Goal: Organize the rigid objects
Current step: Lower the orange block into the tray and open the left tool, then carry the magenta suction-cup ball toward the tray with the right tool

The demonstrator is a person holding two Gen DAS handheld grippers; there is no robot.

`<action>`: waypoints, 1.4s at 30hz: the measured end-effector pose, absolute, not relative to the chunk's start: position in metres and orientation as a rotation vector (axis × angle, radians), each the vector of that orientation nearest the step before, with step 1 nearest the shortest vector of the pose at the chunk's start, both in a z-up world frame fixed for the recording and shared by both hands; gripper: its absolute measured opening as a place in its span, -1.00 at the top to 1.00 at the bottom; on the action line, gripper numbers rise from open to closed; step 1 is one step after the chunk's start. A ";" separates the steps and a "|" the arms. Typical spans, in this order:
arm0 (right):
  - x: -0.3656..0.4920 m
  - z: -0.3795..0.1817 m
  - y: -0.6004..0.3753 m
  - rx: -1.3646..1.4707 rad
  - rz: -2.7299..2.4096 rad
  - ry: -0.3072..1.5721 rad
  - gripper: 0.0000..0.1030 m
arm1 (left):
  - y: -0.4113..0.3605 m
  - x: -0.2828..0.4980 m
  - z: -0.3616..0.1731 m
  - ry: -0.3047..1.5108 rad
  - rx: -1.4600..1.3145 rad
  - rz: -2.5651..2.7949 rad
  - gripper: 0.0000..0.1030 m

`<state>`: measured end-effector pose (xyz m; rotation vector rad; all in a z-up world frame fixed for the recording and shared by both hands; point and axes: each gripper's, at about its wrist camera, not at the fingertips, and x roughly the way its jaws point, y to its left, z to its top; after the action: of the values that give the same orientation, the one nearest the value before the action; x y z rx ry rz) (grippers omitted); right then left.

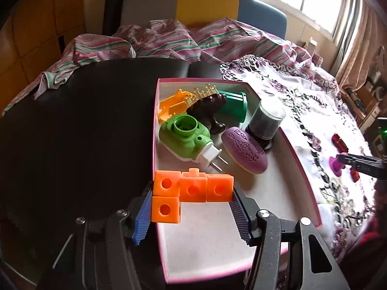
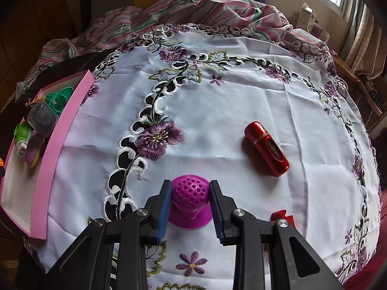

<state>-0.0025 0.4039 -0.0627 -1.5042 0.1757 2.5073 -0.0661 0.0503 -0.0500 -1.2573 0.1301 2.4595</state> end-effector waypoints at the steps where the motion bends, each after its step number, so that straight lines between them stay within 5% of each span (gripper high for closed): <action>1: -0.002 -0.063 0.404 -1.503 2.505 0.178 0.41 | 0.053 -0.068 -0.052 0.149 -1.254 2.456 -0.16; 14: -0.003 -0.063 0.408 -1.502 2.498 0.185 0.41 | 0.067 -0.075 -0.059 0.274 -1.203 2.508 -0.18; 19: -0.003 -0.063 0.409 -1.501 2.496 0.185 0.41 | 0.061 -0.067 -0.049 0.238 -1.162 2.574 -0.49; 42: -0.004 -0.063 0.408 -1.499 2.496 0.174 0.41 | 0.037 -0.035 -0.030 0.120 -1.187 2.685 -0.49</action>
<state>-0.0037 0.4077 -0.0626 -1.4995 0.1738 2.4961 -0.0353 0.0366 -0.0297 -1.1873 0.1200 2.6852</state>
